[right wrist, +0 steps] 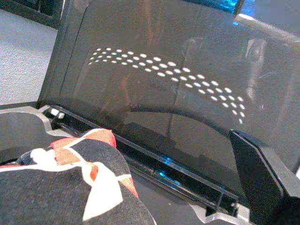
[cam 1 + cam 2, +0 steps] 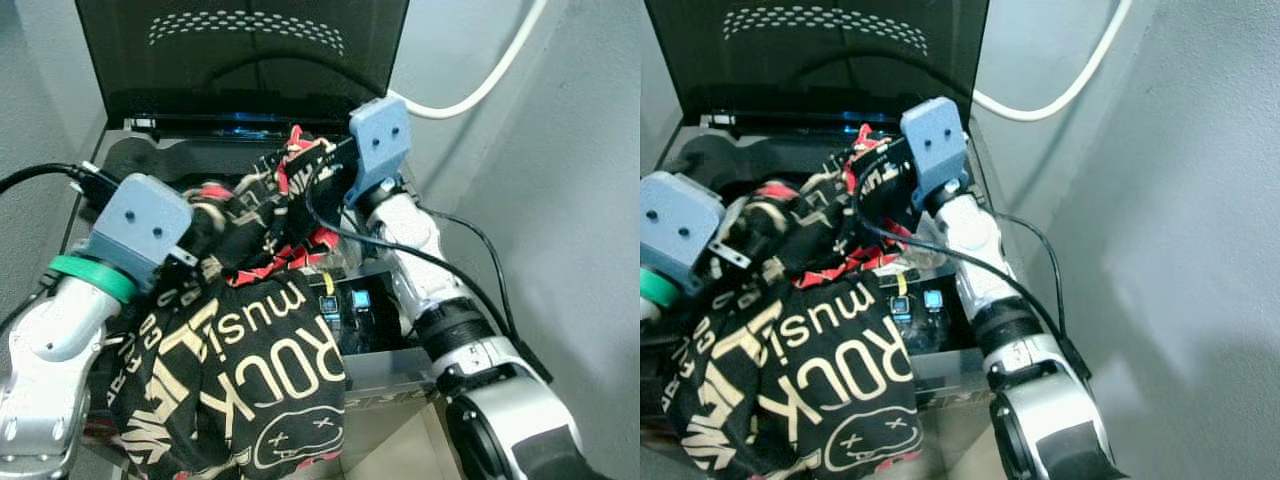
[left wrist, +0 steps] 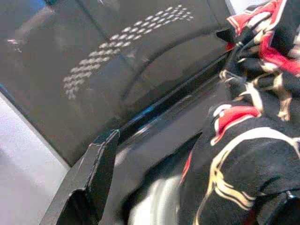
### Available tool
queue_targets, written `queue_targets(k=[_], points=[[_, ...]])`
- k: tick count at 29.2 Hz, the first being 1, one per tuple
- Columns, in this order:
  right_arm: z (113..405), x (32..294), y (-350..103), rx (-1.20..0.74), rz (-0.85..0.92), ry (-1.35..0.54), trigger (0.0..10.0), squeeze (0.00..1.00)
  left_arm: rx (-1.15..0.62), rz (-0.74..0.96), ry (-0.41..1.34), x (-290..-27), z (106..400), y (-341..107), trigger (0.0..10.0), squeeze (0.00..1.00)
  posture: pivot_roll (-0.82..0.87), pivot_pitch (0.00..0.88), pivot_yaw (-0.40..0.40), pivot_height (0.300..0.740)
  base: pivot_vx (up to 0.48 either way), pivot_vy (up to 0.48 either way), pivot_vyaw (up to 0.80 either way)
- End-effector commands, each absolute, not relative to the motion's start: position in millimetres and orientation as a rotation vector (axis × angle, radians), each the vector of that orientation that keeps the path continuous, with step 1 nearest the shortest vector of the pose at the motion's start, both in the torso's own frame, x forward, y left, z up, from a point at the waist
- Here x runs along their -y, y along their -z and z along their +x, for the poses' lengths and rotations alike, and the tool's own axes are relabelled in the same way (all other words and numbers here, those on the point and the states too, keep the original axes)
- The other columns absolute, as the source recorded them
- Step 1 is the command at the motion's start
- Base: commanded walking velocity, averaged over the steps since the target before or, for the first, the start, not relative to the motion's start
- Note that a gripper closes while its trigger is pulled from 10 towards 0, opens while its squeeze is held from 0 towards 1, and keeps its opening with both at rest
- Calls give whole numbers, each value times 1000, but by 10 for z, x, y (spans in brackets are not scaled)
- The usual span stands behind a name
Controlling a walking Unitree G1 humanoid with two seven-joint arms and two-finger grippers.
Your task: Clothes washing
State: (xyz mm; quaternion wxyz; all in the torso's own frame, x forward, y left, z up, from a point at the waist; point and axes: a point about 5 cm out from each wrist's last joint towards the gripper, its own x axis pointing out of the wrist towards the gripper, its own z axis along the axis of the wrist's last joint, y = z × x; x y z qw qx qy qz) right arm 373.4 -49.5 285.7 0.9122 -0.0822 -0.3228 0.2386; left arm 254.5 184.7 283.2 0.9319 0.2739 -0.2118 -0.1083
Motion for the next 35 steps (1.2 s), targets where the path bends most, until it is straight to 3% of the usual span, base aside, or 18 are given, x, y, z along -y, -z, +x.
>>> queue_targets(k=[1, 7, 10, 13, 22, 30, 31, 35], points=[[3703, 532, -2841, 679, -150, -493, 10000, 0, 552, 529, 293, -1693, 2468, -3105, 10000, 0, 204, 38, 7, 740, 0, 0, 0], [3699, 542, -2832, 678, -147, -489, 10000, 0, 578, 466, 342, -1623, 2453, -3252, 10000, 0, 207, 38, 10, 740, 0, 0, 0], [3687, 545, -2811, 675, -144, -488, 10000, 0, 294, 313, 715, -1515, 2246, -2831, 10000, 0, 204, 42, 19, 740, 0, 0, 0], [3676, 563, -2800, 671, -144, -487, 10000, 0, 158, 277, 827, -1570, 2095, -2608, 10000, 0, 203, 47, 19, 740, 0, 0, 0], [3657, 571, -2785, 662, -145, -491, 10000, 0, -49, 327, 858, -1729, 1994, -2382, 10000, 0, 212, 52, 17, 740, 0, 0, 0], [3650, 569, -2793, 663, -142, -492, 10000, 0, -126, 381, 739, -1837, 2092, -2300, 10000, 0, 206, 53, 19, 740, 0, 0, 0], [3649, 576, -2795, 662, -143, -490, 10000, 0, -141, 409, 708, -1870, 2126, -2271, 8863, 0, 204, 54, 20, 740, 0, 0, 0], [3649, 576, -2795, 662, -143, -490, 10000, 0, -141, 409, 708, -1870, 2126, -2271, 8863, 0, 204, 54, 20, 740, 0, 0, 0]])
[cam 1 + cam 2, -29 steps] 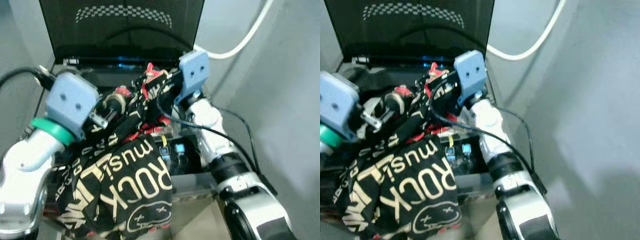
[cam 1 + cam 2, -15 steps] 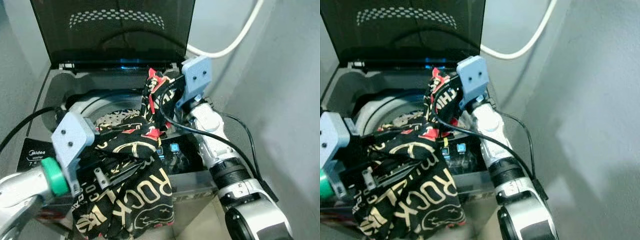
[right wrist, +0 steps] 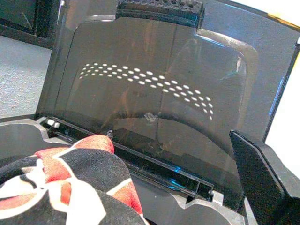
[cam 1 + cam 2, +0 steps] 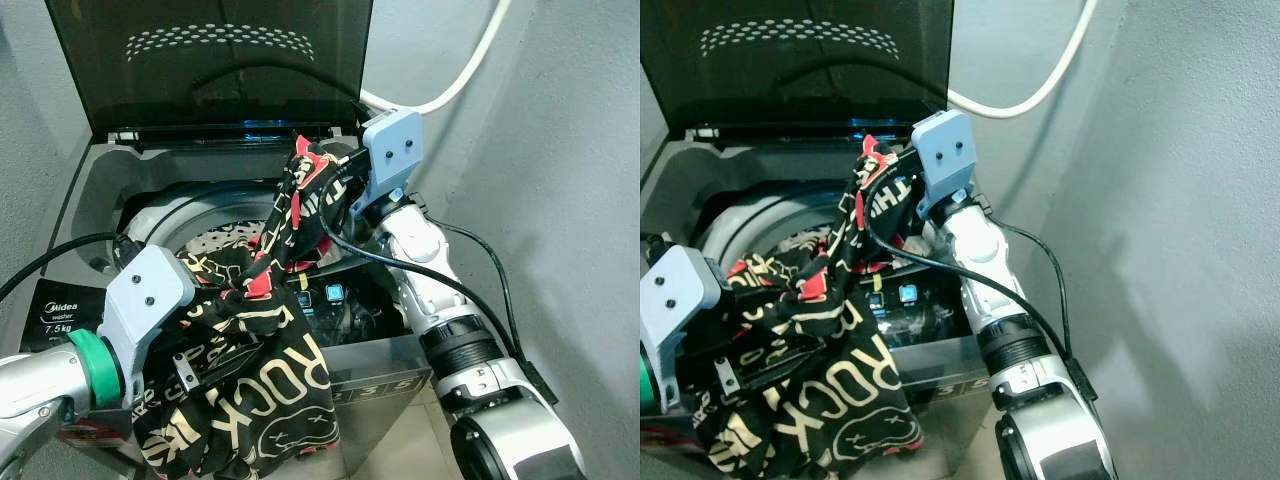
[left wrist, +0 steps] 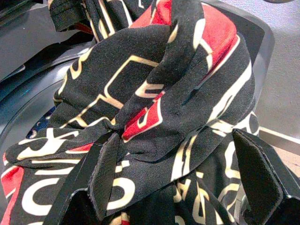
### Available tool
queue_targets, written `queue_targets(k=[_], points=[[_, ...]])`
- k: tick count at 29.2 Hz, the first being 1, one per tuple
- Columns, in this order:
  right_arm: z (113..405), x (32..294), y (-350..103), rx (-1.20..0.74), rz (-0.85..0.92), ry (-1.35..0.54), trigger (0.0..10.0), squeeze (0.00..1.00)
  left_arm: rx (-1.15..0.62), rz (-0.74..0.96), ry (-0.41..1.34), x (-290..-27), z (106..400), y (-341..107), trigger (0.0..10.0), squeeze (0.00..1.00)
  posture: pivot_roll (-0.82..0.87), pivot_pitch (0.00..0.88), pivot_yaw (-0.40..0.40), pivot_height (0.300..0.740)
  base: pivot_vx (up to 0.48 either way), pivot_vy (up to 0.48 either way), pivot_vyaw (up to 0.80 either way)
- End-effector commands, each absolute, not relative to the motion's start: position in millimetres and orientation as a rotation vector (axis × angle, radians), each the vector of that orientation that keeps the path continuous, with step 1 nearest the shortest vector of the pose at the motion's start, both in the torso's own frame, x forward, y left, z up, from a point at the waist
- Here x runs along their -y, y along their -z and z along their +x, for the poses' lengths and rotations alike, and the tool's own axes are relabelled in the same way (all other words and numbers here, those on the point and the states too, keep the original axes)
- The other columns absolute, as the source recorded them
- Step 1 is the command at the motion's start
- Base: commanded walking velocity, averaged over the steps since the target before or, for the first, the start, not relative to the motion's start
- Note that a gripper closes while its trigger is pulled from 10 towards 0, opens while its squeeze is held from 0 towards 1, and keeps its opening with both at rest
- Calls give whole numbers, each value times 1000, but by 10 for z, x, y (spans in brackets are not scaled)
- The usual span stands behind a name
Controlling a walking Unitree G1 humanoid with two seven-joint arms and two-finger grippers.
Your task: Clothes washing
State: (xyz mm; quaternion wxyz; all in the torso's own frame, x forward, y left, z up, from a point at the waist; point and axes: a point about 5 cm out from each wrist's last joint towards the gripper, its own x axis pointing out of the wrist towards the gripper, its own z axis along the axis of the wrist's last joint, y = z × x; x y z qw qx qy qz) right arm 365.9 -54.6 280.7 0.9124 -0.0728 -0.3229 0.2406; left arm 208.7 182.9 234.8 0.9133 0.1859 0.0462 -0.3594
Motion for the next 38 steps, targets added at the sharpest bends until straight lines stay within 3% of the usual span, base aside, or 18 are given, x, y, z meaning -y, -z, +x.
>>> queue_targets(k=[1, 5, 6, 7, 8, 13, 19, 20, 27, 32, 33, 34, 36, 38], points=[[3649, 576, -2795, 662, -143, -490, 10000, 0, -141, 409, 708, -1870, 2126, -2271, 8863, 0, 204, 54, 20, 740, 0, 0, 0], [3649, 576, -2795, 662, -143, -490, 10000, 0, -141, 409, 708, -1870, 2126, -2271, 8863, 0, 204, 54, 20, 740, 0, 0, 0], [3648, 581, -2795, 661, -144, -488, 10000, 0, -144, 428, 683, -1889, 2162, -2251, 2275, 0, 203, 54, 21, 740, 0, 0, 0], [3648, 581, -2795, 661, -144, -488, 10000, 0, -144, 428, 683, -1889, 2162, -2251, 2275, 0, 203, 54, 21, 740, 0, 0, 0], [3645, 588, -2793, 658, -145, -485, 10000, 0, -114, 429, 656, -1884, 2224, -2271, 0, 0, 191, 55, 27, 740, 0, 0, 0], [3641, 597, -2790, 655, -146, -480, 10000, 0, -61, 423, 628, -1859, 2301, -2318, 0, 0, 191, 55, 27, 740, 0, 0, 0], [3634, 593, -2778, 653, -141, -476, 10000, 0, 84, 510, 479, -1858, 2566, -2441, 0, 0, 192, 54, 28, 740, 0, 0, 0], [3631, 588, -2777, 654, -138, -475, 10000, 0, 145, 565, 389, -1907, 2748, -2525, 10000, 0, 188, 51, 28, 740, 0, 0, 0], [3618, 588, -2780, 657, -132, -472, 10000, 0, 307, 748, 107, -2217, 3236, -2921, 10000, 0, 173, 44, 32, 740, 0, 0, 0], [3614, 588, -2780, 659, -131, -471, 10000, 0, 343, 805, 31, -2318, 3321, -3042, 10000, 0, 169, 41, 35, 740, 0, 0, 0], [3605, 589, -2781, 660, -128, -469, 10000, 0, 378, 947, -117, -2461, 3407, -3187, 10000, 0, 167, 40, 38, 740, 0, 0, 0], [3605, 589, -2781, 660, -128, -469, 10000, 0, 378, 947, -117, -2461, 3407, -3187, 10000, 0, 167, 40, 38, 740, 0, 0, 0], [3590, 589, -2781, 664, -123, -467, 10000, 0, 391, 1138, -310, -2669, 3477, -3340, 10000, 0, 160, 39, 40, 740, 0, 0, 0], [3590, 589, -2781, 664, -123, -467, 10000, 0, 391, 1138, -310, -2669, 3477, -3340, 10000, 0, 160, 39, 40, 740, 0, 0, 0]])
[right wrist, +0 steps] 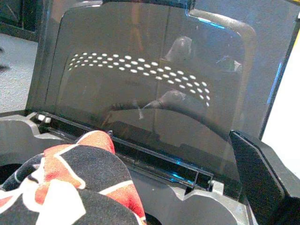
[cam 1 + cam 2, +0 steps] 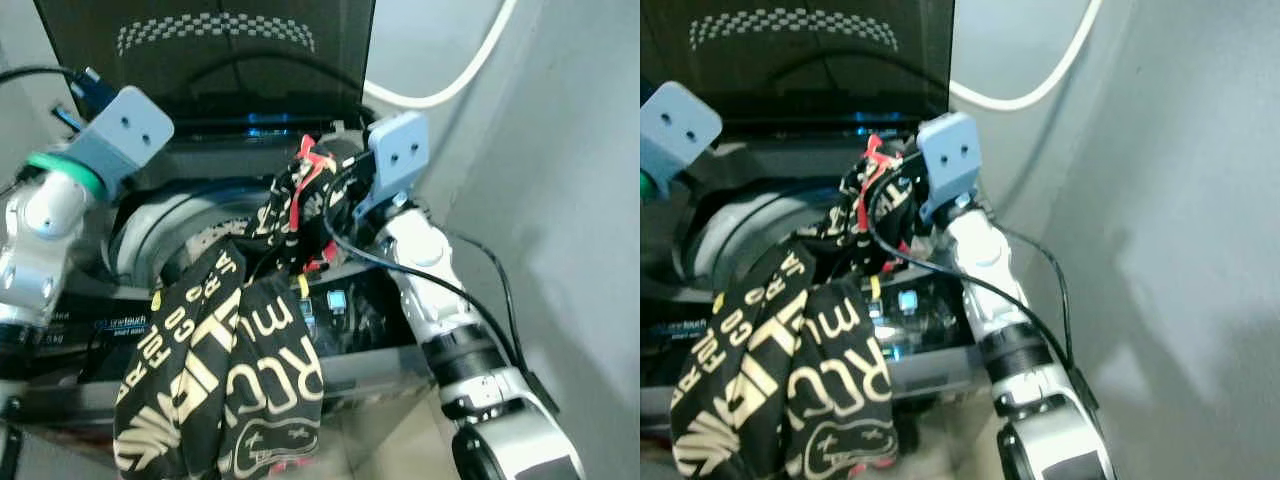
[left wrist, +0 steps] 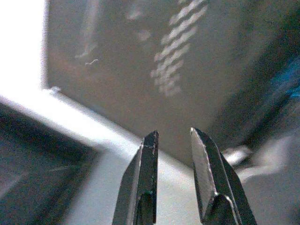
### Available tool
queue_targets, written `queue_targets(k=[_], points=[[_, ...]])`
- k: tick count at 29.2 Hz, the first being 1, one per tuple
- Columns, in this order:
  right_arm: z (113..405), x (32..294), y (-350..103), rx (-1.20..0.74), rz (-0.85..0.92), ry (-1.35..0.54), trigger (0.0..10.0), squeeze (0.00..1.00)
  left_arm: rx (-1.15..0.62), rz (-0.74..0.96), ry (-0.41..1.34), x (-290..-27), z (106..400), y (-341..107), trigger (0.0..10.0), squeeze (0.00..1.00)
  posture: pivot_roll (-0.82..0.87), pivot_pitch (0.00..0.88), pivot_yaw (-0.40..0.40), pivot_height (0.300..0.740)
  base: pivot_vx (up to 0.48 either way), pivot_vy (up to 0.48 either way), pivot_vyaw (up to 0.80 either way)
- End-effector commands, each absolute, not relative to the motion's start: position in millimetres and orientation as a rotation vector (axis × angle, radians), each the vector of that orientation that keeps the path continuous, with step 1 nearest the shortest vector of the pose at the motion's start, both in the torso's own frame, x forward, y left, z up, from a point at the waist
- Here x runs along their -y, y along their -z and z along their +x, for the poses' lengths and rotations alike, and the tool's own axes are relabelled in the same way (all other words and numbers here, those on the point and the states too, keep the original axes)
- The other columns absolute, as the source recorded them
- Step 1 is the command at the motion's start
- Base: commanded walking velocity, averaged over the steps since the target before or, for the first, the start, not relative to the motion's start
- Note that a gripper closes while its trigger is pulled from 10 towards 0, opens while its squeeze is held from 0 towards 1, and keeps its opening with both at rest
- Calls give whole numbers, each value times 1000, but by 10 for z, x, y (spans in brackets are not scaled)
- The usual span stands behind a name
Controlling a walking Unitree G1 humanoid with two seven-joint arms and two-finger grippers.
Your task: Clothes washing
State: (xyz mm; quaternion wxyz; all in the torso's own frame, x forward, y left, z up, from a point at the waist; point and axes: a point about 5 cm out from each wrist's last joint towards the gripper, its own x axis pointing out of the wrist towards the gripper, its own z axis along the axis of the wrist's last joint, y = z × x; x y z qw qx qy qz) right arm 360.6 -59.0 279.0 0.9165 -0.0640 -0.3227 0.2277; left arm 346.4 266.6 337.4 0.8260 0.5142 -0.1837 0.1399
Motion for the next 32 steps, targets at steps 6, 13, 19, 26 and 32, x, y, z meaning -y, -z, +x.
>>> queue_targets(k=[6, 13, 19, 26, 32], points=[[3561, 617, -2774, 672, -123, -454, 10000, 0, 395, 1116, -257, -2612, 3528, -3209, 10000, 0, 160, 41, 41, 740, 0, 0, 0], [3503, 586, -2734, 679, -153, -506, 10000, 0, 524, 862, 9, -2239, 3389, -3132, 10000, 0, 158, 41, 47, 740, 0, 0, 0], [3540, 492, -2510, 573, -364, -554, 10000, 0, 752, 698, 90, -1613, 2854, -3008, 10000, 0, 175, 55, 55, 740, 0, 0, 0], [3598, 591, -2473, 534, -348, -476, 10000, 0, 761, 694, 73, -1559, 2779, -2936, 10000, 0, 184, 62, 52, 740, 0, 0, 0], [3490, 930, -2594, 568, -203, -549, 10000, 1000, 809, 736, 80, -1573, 2694, -3012, 10000, 0, 181, 61, 54, 740, 0, 0, 0]])
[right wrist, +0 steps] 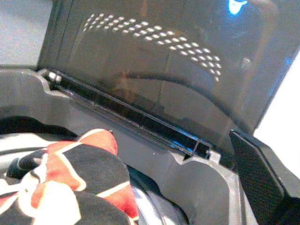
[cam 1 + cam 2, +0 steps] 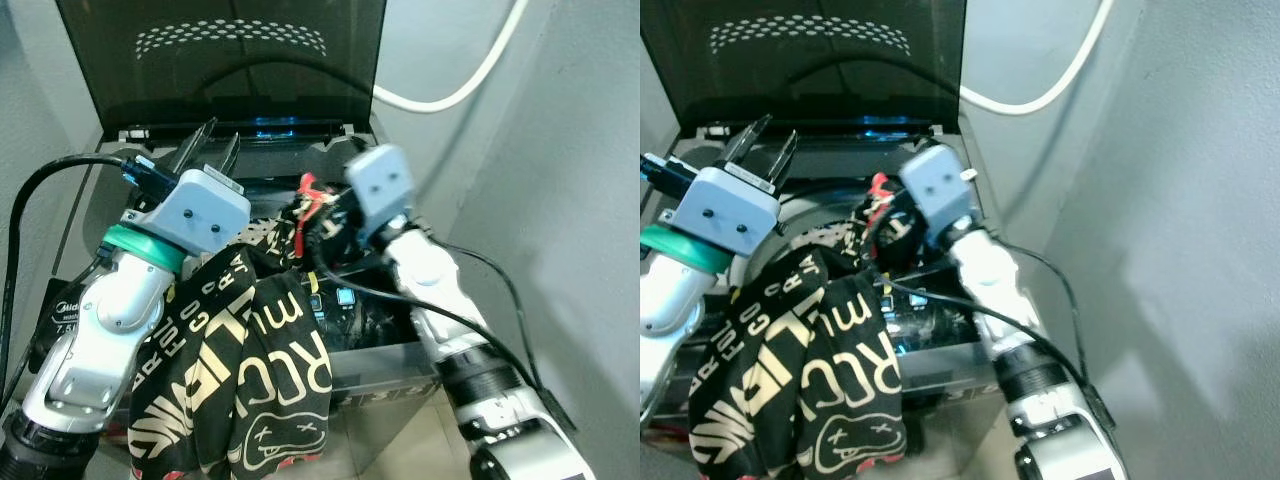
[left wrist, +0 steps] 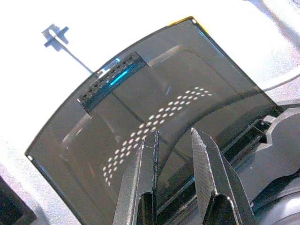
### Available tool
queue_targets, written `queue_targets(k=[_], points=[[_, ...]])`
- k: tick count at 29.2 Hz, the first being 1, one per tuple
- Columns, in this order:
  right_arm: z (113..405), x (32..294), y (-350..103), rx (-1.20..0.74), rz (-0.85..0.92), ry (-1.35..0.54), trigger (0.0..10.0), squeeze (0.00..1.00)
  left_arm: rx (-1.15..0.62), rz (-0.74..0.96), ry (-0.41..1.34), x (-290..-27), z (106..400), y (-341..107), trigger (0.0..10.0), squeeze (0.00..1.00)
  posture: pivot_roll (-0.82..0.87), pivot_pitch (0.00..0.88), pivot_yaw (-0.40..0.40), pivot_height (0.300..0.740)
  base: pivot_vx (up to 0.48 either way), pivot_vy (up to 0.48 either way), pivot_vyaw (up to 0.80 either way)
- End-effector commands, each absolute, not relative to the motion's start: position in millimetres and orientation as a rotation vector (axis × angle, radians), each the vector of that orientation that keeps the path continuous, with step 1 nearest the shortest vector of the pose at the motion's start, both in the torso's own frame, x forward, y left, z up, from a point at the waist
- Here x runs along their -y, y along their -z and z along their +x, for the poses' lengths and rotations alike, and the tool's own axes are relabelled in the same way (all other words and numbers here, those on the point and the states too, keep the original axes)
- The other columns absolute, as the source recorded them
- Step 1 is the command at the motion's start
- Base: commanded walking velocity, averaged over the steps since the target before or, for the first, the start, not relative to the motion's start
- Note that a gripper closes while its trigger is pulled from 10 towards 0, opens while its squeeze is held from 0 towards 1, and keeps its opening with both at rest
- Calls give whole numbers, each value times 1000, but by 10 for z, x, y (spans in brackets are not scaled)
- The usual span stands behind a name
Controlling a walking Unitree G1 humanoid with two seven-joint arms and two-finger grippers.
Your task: Clothes washing
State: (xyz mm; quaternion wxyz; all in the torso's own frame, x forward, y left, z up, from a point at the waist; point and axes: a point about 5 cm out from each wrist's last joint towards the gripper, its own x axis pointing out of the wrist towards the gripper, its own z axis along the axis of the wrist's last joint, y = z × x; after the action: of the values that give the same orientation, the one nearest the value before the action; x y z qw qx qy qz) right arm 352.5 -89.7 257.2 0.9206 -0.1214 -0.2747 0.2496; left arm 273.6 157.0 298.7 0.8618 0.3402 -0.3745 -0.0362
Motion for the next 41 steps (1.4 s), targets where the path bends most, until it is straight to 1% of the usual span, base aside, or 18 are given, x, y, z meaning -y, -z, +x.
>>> queue_targets(k=[1, 3, 4, 5, 6, 7, 9, 10, 11, 15, 19, 21, 26, 28, 30, 38, 39, 41], points=[[3490, 930, -2594, 568, -203, -549, 10000, 1000, 809, 736, 80, -1573, 2694, -3012, 10000, 0, 181, 61, 54, 740, 0, 0, 0], [3319, 1006, -2628, 569, -116, -717, 10000, 1000, 833, 775, 56, -1602, 2665, -3067, 10000, 0, 180, 62, 56, 740, 0, 0, 0], [3319, 1006, -2628, 569, -116, -717, 10000, 1000, 833, 775, 56, -1602, 2665, -3067, 10000, 0, 180, 62, 56, 740, 0, 0, 0], [3203, 1023, -2644, 562, -78, -823, 10000, 1000, 835, 776, 20, -1634, 2661, -3101, 10000, 0, 179, 63, 57, 740, 0, 0, 0], [3203, 1023, -2644, 562, -78, -823, 10000, 1000, 835, 776, 20, -1634, 2661, -3101, 10000, 0, 179, 63, 57, 740, 0, 0, 0], [3092, 1024, -2642, 548, -70, -920, 10000, 1000, 835, 761, -23, -1681, 2671, -3147, 10000, 0, 177, 63, 57, 740, 0, 0, 0], [3092, 1024, -2642, 548, -70, -920, 10000, 1000, 835, 761, -23, -1681, 2671, -3147, 10000, 0, 177, 63, 57, 740, 0, 0, 0], [3008, 1013, -2626, 528, -80, -994, 10000, 1000, 836, 746, -66, -1723, 2678, -3192, 10000, 0, 177, 62, 56, 740, 0, 0, 0], [2932, 954, -2536, 484, -147, -1072, 10000, 0, 857, 724, -138, -1807, 2692, -3302, 10000, 0, 174, 59, 55, 740, 0, 0, 0], [2835, 839, -2354, 415, -255, -1170, 10000, 0, 906, 703, -242, -1925, 2698, -3494, 10000, 0, 174, 57, 54, 740, 0, 0, 0], [2816, 779, -2275, 395, -300, -1196, 10000, 0, 923, 702, -265, -1950, 2699, -3558, 10000, 0, 175, 56, 52, 740, 0, 0, 0], [2874, 633, -2202, 392, -360, -1156, 10000, 0, 926, 704, -247, -1899, 2700, -3544, 10000, 0, 172, 56, 54, 740, 0, 0, 0], [2900, 582, -2193, 389, -383, -1129, 10000, 0, 919, 701, -231, -1870, 2697, -3517, 10000, 0, 173, 58, 53, 740, 0, 0, 0], [2967, 497, -2161, 371, -454, -1075, 10000, 0, 862, 643, -129, -1754, 2693, -3394, 10000, 0, 179, 60, 53, 740, 0, 0, 0], [2967, 497, -2161, 371, -454, -1075, 10000, 0, 862, 643, -129, -1754, 2693, -3394, 10000, 0, 179, 60, 53, 740, 0, 0, 0], [2790, 333, -2050, 308, -457, -1307, 10000, 0, 807, 627, -97, -1734, 2715, -3301, 10000, 0, 183, 62, 44, 740, 0, 0, 0], [2797, 295, -2007, 297, -483, -1309, 3647, 0, 805, 628, -99, -1738, 2722, -3297, 10000, 0, 181, 62, 43, 740, 0, 0, 0], [2825, 263, -1975, 286, -500, -1291, 3647, 0, 804, 629, -100, -1738, 2726, -3291, 10000, 0, 180, 62, 42, 740, 0, 0, 0]])
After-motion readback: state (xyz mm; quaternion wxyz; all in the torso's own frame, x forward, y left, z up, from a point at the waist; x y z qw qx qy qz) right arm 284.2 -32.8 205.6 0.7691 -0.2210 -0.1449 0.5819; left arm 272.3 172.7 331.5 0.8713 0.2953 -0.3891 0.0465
